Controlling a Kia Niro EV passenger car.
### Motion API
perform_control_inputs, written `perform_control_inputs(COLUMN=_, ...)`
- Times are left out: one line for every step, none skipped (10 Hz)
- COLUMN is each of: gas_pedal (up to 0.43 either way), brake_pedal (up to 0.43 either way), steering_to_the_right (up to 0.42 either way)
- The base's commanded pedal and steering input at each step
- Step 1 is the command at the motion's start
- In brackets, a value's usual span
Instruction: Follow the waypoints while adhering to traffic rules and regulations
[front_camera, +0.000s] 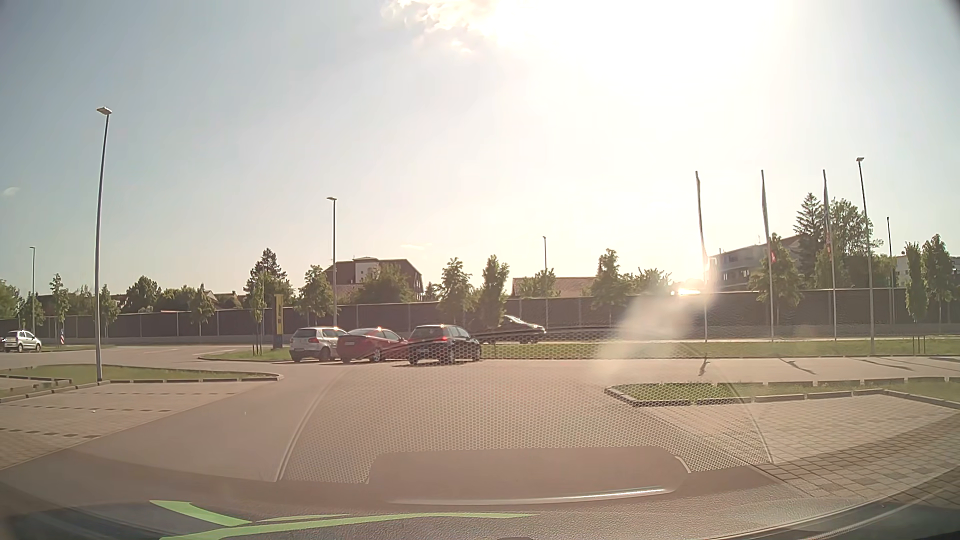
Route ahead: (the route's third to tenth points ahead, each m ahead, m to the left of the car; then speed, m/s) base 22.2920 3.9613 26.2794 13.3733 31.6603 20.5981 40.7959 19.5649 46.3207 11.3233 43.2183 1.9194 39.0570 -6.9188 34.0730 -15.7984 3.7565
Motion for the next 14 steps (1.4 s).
perform_control_inputs(gas_pedal=0.020, brake_pedal=0.000, steering_to_the_right=0.001)
perform_control_inputs(gas_pedal=0.020, brake_pedal=0.000, steering_to_the_right=0.000)
perform_control_inputs(gas_pedal=0.020, brake_pedal=0.000, steering_to_the_right=0.000)
perform_control_inputs(gas_pedal=0.020, brake_pedal=0.000, steering_to_the_right=0.000)
perform_control_inputs(gas_pedal=0.020, brake_pedal=0.000, steering_to_the_right=0.000)
perform_control_inputs(gas_pedal=0.020, brake_pedal=0.000, steering_to_the_right=0.000)
perform_control_inputs(gas_pedal=0.020, brake_pedal=0.000, steering_to_the_right=0.000)
perform_control_inputs(gas_pedal=0.020, brake_pedal=0.000, steering_to_the_right=0.000)
perform_control_inputs(gas_pedal=0.020, brake_pedal=0.000, steering_to_the_right=0.000)
perform_control_inputs(gas_pedal=0.020, brake_pedal=0.000, steering_to_the_right=-0.002)
perform_control_inputs(gas_pedal=0.020, brake_pedal=0.000, steering_to_the_right=-0.004)
perform_control_inputs(gas_pedal=0.020, brake_pedal=0.000, steering_to_the_right=-0.005)
perform_control_inputs(gas_pedal=0.020, brake_pedal=0.000, steering_to_the_right=-0.004)
perform_control_inputs(gas_pedal=0.020, brake_pedal=0.000, steering_to_the_right=-0.004)
